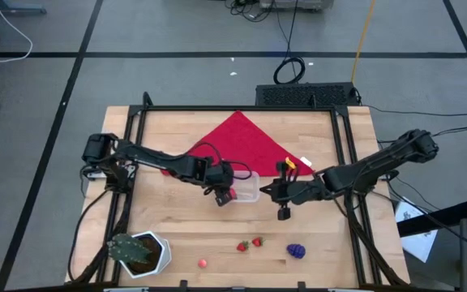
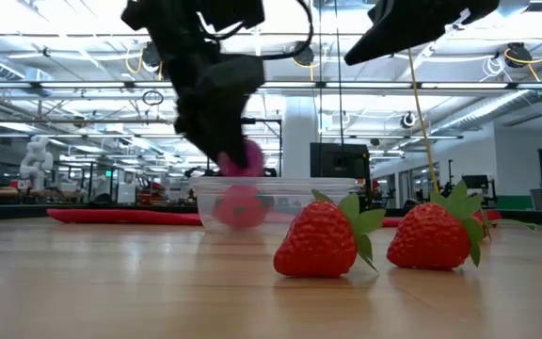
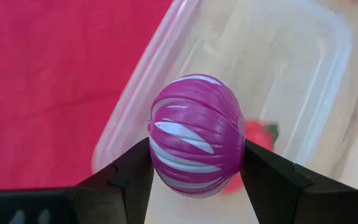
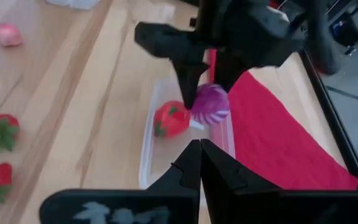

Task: Pick and placing Produce into tupperware
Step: Put the red onion in the transparent bin

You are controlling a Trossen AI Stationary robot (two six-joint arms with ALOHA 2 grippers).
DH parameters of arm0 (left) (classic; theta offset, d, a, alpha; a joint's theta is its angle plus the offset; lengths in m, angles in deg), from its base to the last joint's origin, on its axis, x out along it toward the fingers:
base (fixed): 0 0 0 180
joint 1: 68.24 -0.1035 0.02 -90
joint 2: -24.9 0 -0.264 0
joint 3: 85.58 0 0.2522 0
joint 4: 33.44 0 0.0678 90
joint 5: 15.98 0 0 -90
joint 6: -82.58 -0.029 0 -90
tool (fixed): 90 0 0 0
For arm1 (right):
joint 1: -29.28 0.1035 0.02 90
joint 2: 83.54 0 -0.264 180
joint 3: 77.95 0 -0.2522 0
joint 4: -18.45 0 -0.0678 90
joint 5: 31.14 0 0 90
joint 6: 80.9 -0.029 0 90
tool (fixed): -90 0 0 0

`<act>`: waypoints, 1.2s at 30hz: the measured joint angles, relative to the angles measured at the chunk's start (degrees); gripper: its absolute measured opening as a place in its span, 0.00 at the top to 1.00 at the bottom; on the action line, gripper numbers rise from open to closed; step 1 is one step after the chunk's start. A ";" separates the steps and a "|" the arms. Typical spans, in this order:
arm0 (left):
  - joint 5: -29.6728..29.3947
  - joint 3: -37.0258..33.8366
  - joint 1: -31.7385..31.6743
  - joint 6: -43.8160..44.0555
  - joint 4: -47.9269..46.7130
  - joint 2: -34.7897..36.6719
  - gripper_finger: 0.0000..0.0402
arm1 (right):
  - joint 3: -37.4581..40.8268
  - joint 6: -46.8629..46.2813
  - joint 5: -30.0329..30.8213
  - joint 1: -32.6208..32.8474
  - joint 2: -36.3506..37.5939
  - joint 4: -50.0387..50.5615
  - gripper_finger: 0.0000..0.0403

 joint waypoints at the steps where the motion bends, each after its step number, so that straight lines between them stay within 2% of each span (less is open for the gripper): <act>1: 0.08 -0.02 0.00 0.02 -0.54 -0.25 0.46 | 0.02 0.00 0.01 0.00 0.21 -0.03 1.00; 7: 0.67 -0.19 0.00 0.44 -2.95 -1.08 0.46 | 0.01 0.11 0.01 -0.02 0.47 -0.39 1.00; 36: 0.85 -0.10 -1.14 1.02 -2.47 -2.02 0.46 | 0.00 0.02 -0.06 0.00 0.40 -0.35 1.00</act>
